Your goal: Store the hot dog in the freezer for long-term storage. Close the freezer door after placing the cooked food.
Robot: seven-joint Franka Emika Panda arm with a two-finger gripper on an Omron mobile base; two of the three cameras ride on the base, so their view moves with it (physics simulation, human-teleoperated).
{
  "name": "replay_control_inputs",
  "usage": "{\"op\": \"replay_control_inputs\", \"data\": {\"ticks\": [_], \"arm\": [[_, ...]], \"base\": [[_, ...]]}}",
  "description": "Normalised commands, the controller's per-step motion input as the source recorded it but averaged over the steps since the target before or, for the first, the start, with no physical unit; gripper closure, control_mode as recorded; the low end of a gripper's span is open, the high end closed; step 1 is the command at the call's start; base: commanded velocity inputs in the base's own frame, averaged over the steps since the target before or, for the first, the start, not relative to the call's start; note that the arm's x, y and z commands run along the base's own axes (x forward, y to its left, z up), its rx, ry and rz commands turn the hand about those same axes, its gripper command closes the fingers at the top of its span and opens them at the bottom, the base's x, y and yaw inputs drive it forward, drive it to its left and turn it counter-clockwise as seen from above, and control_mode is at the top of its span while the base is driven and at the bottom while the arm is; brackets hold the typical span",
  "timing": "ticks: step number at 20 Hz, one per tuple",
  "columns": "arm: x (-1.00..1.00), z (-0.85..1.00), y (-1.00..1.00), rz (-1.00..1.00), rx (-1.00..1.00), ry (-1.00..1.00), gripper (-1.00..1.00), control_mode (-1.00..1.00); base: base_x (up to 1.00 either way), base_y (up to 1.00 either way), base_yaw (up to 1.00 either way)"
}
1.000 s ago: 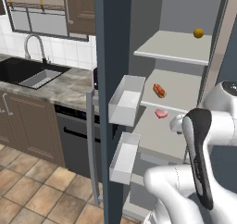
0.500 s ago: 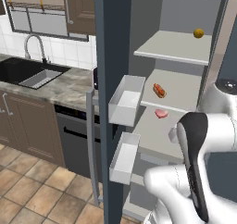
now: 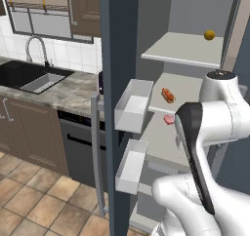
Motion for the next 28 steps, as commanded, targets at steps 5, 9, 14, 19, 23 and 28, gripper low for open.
{"op": "replay_control_inputs", "data": {"ticks": [5,9,14,19,23,28], "arm": [[-0.17,-0.02,0.0,0.0,0.21,0.0,-1.0,-1.0],[-0.13,0.0,0.0,-0.03,0.14,0.0,-1.0,-1.0],[-0.04,-0.11,0.0,-0.09,0.0,0.0,-1.0,-1.0],[0.0,-0.1,0.0,-0.05,-0.01,0.0,-1.0,-1.0],[0.0,-0.18,0.0,-0.06,-0.06,0.0,-1.0,-1.0],[0.0,-0.15,0.0,-0.02,-0.04,-0.01,-1.0,-1.0]], "base": [[0.0,0.0,0.0],[0.0,0.0,0.0],[0.0,0.0,0.0],[0.0,0.0,0.0],[0.0,0.0,0.0],[0.0,0.0,0.0]]}}
